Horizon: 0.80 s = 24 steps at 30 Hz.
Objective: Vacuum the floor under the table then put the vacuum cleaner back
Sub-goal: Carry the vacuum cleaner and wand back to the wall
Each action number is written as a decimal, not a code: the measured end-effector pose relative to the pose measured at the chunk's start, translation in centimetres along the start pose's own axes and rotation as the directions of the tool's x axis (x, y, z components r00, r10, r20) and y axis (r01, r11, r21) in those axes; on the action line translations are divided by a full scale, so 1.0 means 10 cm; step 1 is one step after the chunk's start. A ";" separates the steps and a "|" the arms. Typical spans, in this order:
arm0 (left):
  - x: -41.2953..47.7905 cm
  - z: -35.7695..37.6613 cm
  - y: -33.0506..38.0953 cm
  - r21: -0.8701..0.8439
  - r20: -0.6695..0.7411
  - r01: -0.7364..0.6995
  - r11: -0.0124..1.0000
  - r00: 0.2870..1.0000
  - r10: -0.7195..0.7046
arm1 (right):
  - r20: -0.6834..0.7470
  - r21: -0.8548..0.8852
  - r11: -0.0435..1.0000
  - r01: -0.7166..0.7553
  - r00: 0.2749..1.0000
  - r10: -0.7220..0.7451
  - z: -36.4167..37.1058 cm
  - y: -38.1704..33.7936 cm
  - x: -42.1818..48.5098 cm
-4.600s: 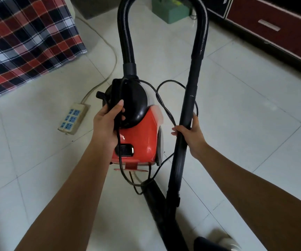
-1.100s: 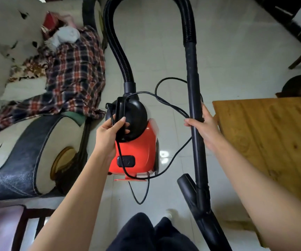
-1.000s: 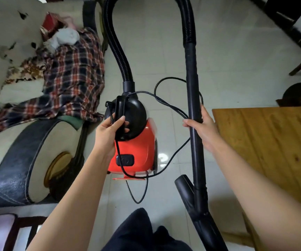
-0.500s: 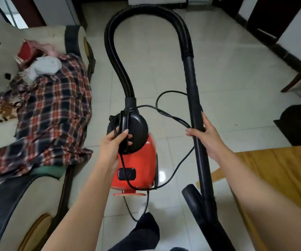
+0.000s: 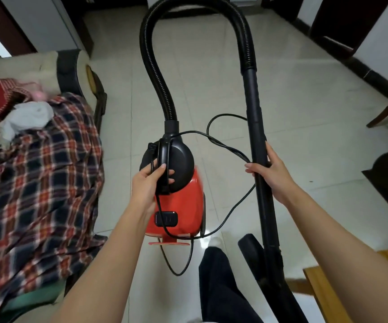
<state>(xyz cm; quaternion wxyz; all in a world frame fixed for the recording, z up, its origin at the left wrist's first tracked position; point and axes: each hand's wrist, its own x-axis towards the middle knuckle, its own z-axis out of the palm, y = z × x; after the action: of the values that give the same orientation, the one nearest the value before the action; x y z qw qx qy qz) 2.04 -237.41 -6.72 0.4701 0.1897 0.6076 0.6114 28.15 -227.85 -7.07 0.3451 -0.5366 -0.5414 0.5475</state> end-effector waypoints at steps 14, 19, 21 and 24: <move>2.15 1.26 0.55 -0.051 -0.082 0.052 0.997 0.995 -0.057 | 0.046 -0.065 0.998 0.014 0.999 -0.011 -0.37 -0.48 2.52; 2.91 1.59 0.77 -0.054 -0.056 0.047 0.997 0.997 -0.050 | 0.028 -0.055 0.998 0.011 1.000 -0.009 -0.40 -0.65 3.29; 3.25 1.69 0.85 -0.050 -0.039 0.048 0.998 0.998 -0.050 | 0.018 -0.069 0.997 0.016 1.000 -0.014 -0.38 -0.71 3.62; 3.81 1.84 0.97 -0.034 -0.019 0.059 0.998 0.998 -0.060 | 0.002 -0.077 0.997 0.011 1.000 -0.011 -0.32 -0.79 4.15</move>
<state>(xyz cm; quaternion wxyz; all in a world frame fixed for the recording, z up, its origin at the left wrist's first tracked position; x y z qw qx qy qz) -5.04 -194.63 -7.17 0.4851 0.1576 0.6072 0.6092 21.95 -185.99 -7.84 0.3270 -0.5460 -0.5654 0.5246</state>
